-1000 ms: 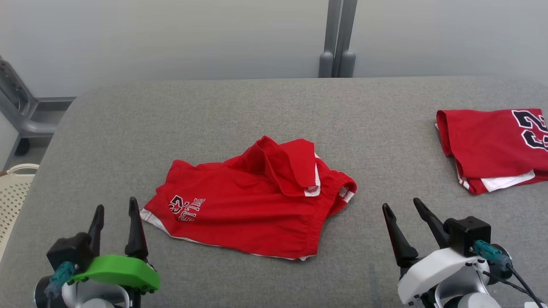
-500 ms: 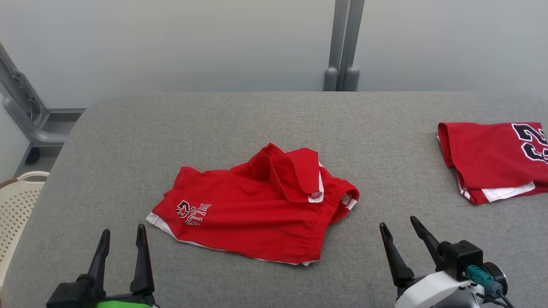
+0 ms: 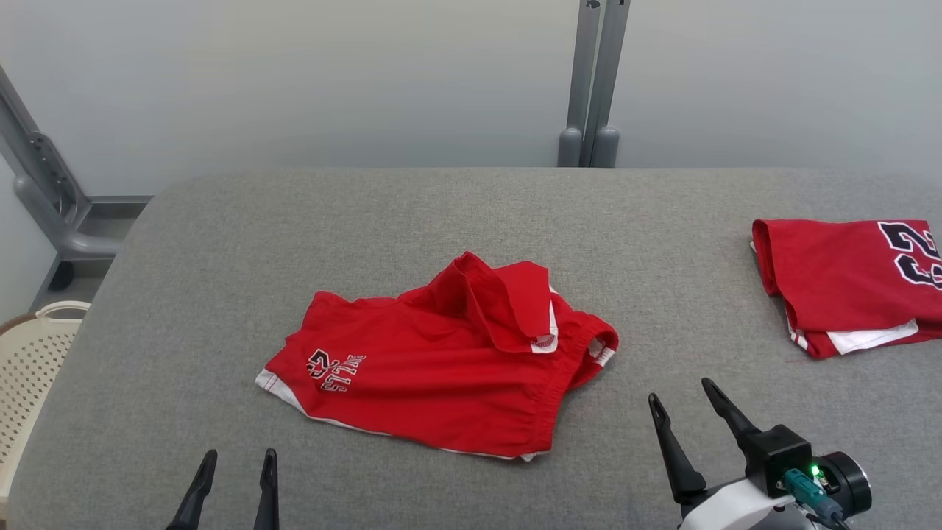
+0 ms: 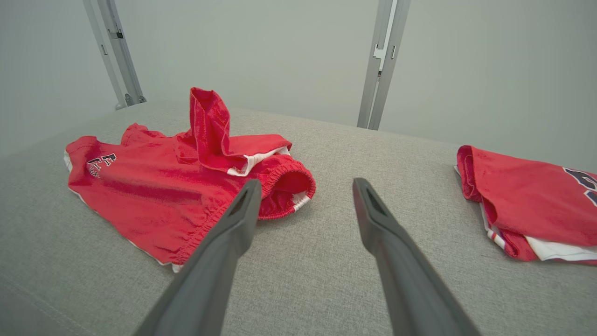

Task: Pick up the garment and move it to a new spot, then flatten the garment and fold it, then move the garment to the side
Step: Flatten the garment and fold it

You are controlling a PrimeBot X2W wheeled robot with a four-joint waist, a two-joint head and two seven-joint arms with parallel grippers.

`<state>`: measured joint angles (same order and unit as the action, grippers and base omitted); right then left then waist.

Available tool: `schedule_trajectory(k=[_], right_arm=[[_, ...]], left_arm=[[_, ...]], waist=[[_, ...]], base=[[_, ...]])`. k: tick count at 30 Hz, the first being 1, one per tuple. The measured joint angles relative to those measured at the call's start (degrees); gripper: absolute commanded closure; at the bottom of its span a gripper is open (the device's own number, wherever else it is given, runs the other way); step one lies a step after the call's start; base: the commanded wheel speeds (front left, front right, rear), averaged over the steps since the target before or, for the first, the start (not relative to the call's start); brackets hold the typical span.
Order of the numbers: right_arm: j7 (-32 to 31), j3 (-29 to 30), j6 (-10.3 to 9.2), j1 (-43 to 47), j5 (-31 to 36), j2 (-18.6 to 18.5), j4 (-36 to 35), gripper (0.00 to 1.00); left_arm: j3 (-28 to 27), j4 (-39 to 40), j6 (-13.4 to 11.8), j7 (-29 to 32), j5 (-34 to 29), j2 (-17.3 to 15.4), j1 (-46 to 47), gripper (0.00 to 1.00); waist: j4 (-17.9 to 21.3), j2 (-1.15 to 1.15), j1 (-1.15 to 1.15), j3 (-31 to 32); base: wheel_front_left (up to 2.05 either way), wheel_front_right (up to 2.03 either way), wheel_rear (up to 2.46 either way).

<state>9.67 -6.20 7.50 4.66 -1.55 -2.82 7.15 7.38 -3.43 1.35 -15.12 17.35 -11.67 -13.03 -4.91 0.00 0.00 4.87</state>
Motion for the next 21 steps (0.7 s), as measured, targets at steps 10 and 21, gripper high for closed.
schedule_trajectory(k=[10, 21], right_arm=[[-0.3, -0.5, 0.00, 0.1, 1.7, 0.0, 0.1, 0.00], [-0.5, -1.1, 0.00, -0.2, 1.6, 0.0, -0.1, 0.00]], left_arm=[[-0.8, -1.3, 1.2, 0.0, -2.4, 0.9, -0.1, 0.00], [-1.1, -3.0, 2.3, 0.0, -3.8, 1.6, 0.6, 0.00]], waist=[[0.4, 0.00, 0.00, -0.5], [0.6, 0.00, 0.00, -0.6]], base=[[0.00, 0.00, 0.00], [0.00, 0.00, 0.00]])
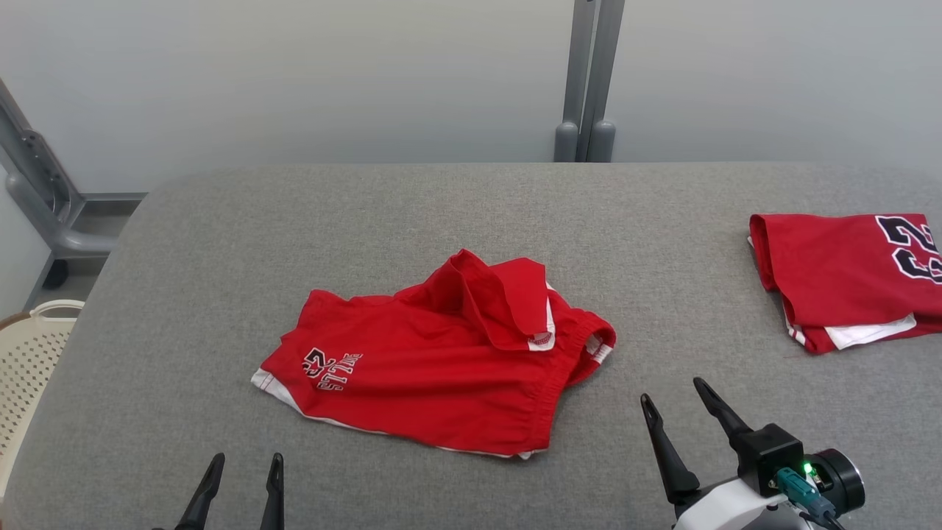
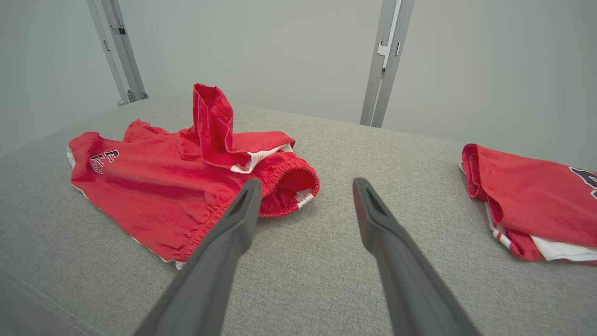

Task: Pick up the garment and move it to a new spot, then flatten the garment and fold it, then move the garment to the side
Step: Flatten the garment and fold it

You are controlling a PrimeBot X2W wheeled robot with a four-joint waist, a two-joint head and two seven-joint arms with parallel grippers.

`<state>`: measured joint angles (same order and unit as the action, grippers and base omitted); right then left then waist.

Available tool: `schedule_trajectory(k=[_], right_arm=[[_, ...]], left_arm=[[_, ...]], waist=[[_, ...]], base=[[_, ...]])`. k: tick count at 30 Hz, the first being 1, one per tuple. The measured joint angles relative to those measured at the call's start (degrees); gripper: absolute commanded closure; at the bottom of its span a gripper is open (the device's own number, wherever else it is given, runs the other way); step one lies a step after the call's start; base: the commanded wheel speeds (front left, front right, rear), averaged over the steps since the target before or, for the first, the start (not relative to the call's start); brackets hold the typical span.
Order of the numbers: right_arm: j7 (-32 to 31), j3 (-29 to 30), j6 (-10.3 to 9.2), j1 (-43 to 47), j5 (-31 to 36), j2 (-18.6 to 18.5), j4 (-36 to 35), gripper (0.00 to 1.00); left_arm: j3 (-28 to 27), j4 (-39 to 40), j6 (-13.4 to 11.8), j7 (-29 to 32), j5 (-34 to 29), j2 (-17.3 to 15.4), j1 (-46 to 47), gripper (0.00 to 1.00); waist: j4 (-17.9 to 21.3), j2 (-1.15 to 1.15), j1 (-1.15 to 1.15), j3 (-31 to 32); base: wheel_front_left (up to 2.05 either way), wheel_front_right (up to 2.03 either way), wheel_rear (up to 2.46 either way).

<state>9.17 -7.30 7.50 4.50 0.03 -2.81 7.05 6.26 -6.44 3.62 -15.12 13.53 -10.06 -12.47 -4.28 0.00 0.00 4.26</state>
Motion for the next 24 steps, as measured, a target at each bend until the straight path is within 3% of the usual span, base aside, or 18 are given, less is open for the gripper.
schedule_trajectory(k=[12, 24], right_arm=[[-3.3, -4.5, 0.00, -0.4, 1.8, -0.1, 0.2, 0.00], [-11.7, -14.8, 0.00, -7.3, 2.1, -6.5, 3.3, 0.00]], left_arm=[[1.3, -3.8, 1.4, 1.1, -0.7, -1.8, 3.8, 0.00], [6.8, -19.3, 3.5, 5.5, -2.3, -7.5, 21.3, 0.00]], waist=[[-0.3, 0.00, 0.00, -0.9], [0.0, 0.00, 0.00, -5.1]], base=[[0.00, 0.00, 0.00], [0.00, 0.00, 0.00]])
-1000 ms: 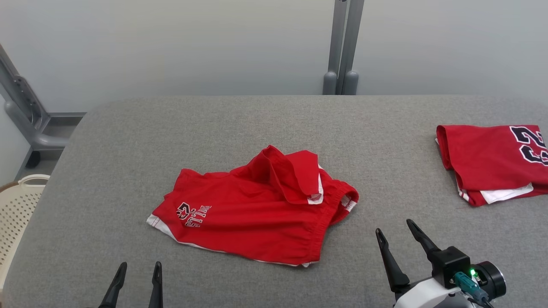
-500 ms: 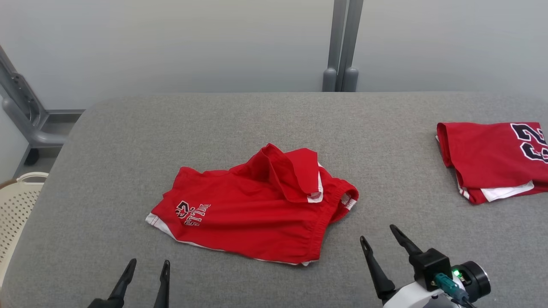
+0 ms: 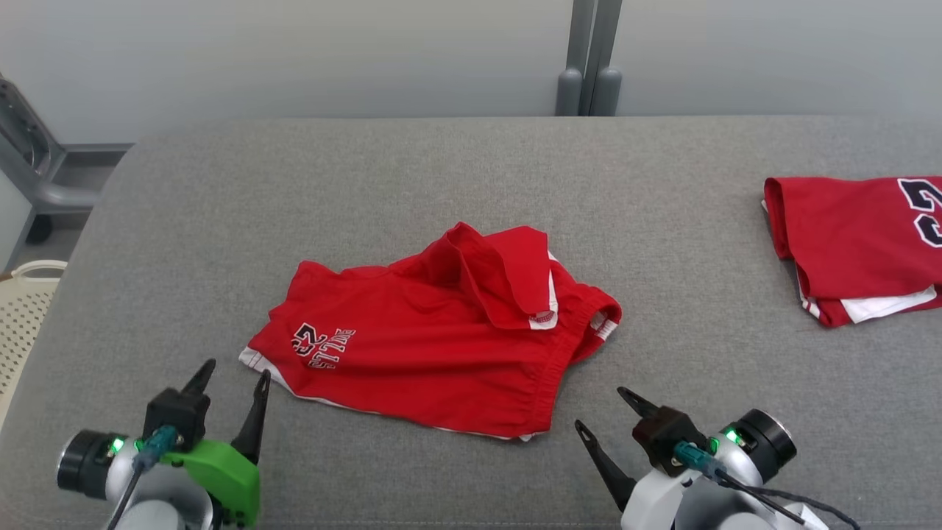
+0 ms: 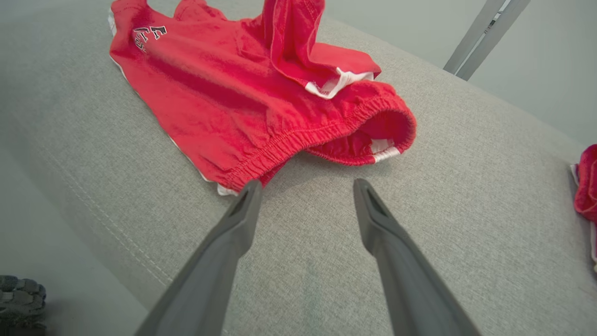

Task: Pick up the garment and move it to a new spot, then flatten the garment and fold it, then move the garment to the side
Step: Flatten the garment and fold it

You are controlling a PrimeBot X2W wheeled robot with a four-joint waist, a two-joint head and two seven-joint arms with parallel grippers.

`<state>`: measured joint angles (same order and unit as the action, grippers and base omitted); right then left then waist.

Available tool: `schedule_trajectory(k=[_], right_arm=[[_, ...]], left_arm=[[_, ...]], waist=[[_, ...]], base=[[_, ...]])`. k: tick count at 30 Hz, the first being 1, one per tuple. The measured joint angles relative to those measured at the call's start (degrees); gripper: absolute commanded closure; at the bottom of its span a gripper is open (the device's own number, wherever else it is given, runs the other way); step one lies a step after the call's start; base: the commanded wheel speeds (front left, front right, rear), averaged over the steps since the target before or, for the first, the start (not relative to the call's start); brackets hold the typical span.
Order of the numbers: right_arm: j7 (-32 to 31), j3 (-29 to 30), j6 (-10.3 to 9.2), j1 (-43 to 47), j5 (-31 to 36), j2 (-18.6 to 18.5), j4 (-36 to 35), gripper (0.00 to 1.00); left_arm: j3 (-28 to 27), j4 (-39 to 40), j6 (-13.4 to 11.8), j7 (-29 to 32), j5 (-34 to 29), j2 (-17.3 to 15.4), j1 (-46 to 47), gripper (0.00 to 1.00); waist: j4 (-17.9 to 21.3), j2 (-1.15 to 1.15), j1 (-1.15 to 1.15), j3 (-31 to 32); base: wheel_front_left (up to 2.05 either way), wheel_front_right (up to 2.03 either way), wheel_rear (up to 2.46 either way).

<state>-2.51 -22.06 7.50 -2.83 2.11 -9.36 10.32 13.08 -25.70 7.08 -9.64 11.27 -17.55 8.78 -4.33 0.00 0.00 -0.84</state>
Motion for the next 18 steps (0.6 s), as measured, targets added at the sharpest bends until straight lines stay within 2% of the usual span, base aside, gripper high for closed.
schedule_trajectory(k=[10, 18], right_arm=[[-2.2, -6.1, 0.00, -6.5, -1.9, -3.4, 1.5, 0.00], [-2.6, -8.1, 0.00, -7.8, -2.6, -4.4, 0.4, 0.00]], left_arm=[[4.0, -11.6, 0.3, 3.5, -0.3, -2.7, 12.4, 0.00], [4.3, -19.1, 0.3, 3.2, 0.8, -3.5, 15.6, 0.00]], waist=[[0.8, 0.00, 0.00, -6.5], [2.1, 0.00, 0.00, -9.5]], base=[[0.00, 0.00, 0.00], [0.00, 0.00, 0.00]])
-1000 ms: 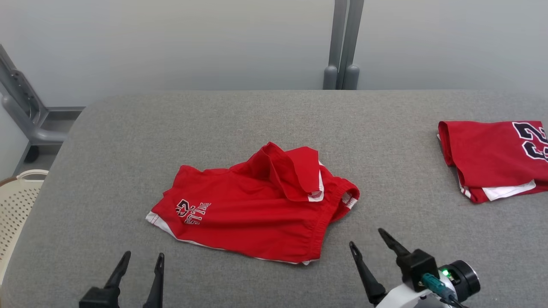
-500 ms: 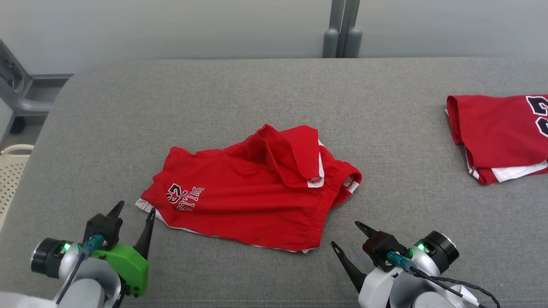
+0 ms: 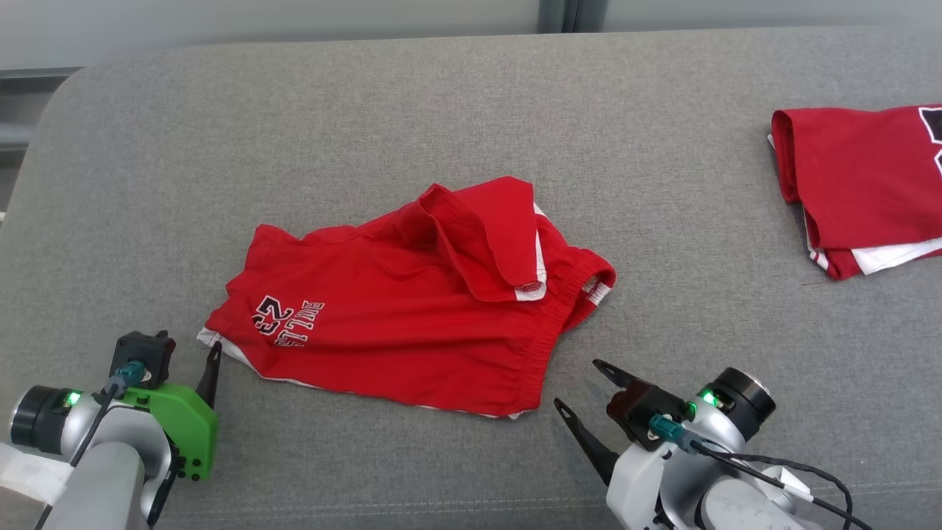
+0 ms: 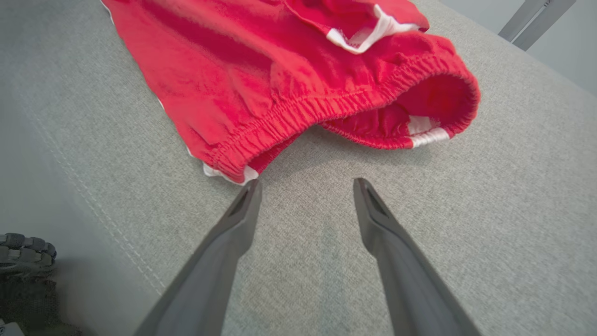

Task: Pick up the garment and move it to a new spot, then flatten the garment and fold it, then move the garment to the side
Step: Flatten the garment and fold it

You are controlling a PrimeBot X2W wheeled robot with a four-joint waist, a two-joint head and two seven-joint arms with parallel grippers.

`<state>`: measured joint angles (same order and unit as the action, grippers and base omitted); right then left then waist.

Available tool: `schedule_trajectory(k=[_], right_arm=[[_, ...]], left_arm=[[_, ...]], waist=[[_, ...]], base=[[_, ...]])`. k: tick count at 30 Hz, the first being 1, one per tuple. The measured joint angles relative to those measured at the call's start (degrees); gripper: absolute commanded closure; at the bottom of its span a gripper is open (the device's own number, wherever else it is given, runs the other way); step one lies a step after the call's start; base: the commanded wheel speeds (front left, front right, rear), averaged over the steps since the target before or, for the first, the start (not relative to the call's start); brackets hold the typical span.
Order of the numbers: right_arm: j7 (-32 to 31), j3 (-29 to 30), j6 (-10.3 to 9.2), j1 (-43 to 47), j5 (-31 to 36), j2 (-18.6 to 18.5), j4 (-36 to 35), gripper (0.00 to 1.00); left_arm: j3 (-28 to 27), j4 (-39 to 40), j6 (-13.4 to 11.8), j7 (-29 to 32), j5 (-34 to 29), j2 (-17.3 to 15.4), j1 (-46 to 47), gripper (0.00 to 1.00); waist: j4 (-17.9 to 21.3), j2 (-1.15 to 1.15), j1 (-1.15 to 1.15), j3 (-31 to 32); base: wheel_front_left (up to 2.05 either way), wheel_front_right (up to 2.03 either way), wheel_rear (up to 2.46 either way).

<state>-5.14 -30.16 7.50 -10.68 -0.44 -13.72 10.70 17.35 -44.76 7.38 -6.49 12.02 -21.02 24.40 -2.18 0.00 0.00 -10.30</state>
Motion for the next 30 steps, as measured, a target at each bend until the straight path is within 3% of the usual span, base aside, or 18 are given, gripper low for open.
schedule_trajectory(k=[7, 8, 10, 12, 15, 19, 21, 22, 30], right_arm=[[-1.0, -2.3, 0.00, -1.0, -0.7, -1.1, -1.9, 0.00], [-2.2, -4.4, 0.00, -1.7, -1.6, -2.1, -2.9, 0.00], [-2.8, -5.4, 0.00, -2.3, -2.2, -2.7, -3.3, 0.00], [-3.3, -6.2, 0.00, -3.1, -2.6, -3.3, -3.6, 0.00], [-4.0, -7.9, 0.00, -4.2, -3.1, -3.8, -3.9, 0.00], [-5.5, -10.6, 0.00, -5.7, -4.4, -5.3, -3.8, 0.00], [-6.3, -12.0, 0.00, -6.3, -5.0, -5.9, -3.6, 0.00], [-6.8, -12.7, 0.00, -6.5, -5.4, -6.3, -3.6, 0.00], [-7.3, -16.7, 0.00, -10.5, -4.3, -8.5, -1.4, 0.00]], left_arm=[[1.5, -3.9, -0.2, -0.3, -0.3, 0.4, 3.9, 0.00], [3.2, -5.9, -0.1, 0.5, -0.6, 0.8, 6.5, 0.20], [4.2, -6.7, -0.1, 0.9, -0.4, 1.2, 7.3, 0.33], [5.3, -7.5, 0.0, 1.4, 0.2, 1.7, 8.1, 0.53], [7.1, -8.2, 0.0, 1.4, 1.4, 1.9, 8.9, 0.72], [9.1, -9.3, 0.0, 1.2, 3.0, 1.8, 9.8, 0.78], [10.2, -9.6, 0.0, 1.0, 3.6, 1.8, 10.3, 0.89], [10.6, -9.8, 0.0, 1.0, 4.1, 1.7, 10.5, 1.00], [12.4, -11.8, 0.2, -0.4, 6.6, 2.1, 12.0, 1.00]], waist=[[0.4, 0.00, 0.00, -1.4], [0.3, 0.00, 0.00, -2.4], [0.2, 0.00, 0.00, -2.9], [0.0, 0.00, 0.00, -3.4], [-0.4, 0.00, 0.00, -3.7], [-0.7, 0.00, 0.00, -4.1], [-1.0, 0.00, 0.00, -4.3], [-1.1, 0.00, 0.00, -4.4], [-2.0, 0.00, 0.00, -5.3]], base=[[0.00, 0.00, 0.00], [0.00, 0.00, 0.00], [0.00, 0.00, 0.00], [0.00, 0.00, 0.00], [0.00, 0.00, 0.00], [0.00, 0.00, 0.00], [0.00, 0.00, 0.00], [0.00, 0.00, 0.00], [0.00, 0.00, 0.00]])
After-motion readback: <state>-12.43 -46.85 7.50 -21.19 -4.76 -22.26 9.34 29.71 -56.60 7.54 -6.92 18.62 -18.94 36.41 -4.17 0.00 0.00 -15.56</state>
